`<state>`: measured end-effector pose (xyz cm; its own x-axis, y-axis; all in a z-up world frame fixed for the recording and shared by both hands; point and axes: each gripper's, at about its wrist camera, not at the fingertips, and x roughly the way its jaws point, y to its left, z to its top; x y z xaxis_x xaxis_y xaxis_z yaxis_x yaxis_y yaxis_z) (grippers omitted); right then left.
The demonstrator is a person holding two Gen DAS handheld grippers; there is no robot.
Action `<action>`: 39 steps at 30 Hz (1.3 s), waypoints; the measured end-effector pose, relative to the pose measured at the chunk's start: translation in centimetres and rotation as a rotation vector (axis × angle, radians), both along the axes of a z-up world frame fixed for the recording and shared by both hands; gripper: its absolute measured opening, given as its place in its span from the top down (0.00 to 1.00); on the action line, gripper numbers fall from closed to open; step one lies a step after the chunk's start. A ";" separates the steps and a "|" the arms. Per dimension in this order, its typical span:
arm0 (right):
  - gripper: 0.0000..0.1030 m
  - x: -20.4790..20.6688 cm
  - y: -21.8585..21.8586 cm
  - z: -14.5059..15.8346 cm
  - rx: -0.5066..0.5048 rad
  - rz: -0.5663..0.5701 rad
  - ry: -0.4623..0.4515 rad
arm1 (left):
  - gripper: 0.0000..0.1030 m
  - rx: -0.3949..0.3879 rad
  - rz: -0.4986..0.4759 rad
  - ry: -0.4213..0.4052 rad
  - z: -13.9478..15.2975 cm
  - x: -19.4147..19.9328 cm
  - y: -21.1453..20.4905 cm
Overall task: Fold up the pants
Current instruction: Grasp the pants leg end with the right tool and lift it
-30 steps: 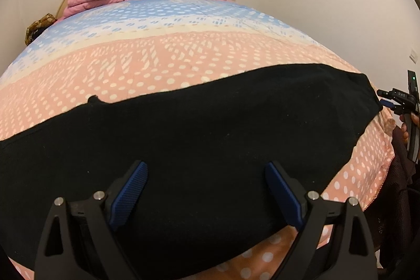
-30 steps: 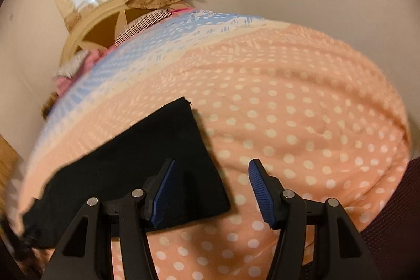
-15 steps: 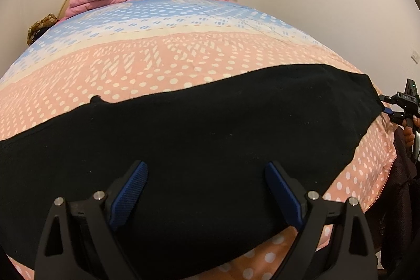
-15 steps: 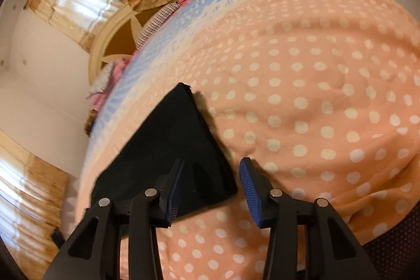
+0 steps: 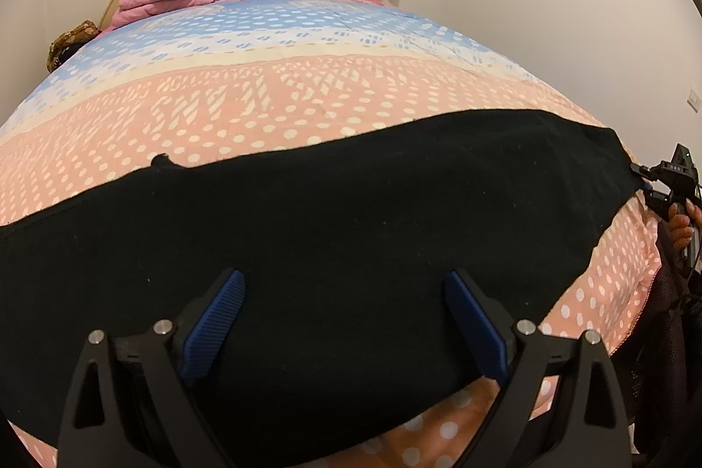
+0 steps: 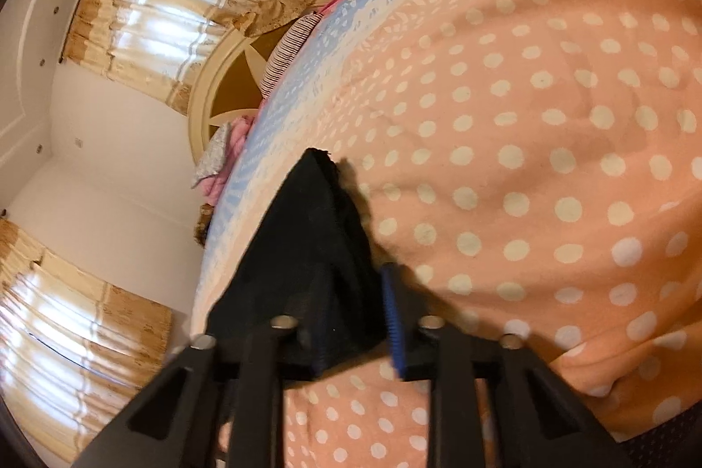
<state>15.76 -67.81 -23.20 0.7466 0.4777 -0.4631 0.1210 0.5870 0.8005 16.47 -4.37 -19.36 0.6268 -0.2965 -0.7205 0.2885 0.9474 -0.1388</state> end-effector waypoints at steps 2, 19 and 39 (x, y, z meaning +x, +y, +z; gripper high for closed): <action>0.87 -0.1 -0.1 0.1 0.025 0.013 -0.030 | 0.07 -0.004 0.002 0.001 0.0 0.0 0.0; 0.85 0.7 -0.7 -1.5 0.116 -0.009 0.023 | 0.07 -0.060 0.043 0.007 0.4 -0.5 1.3; 0.91 0.1 3.2 5.7 0.005 0.039 -0.212 | 0.07 -0.081 0.099 0.003 0.4 -0.4 3.7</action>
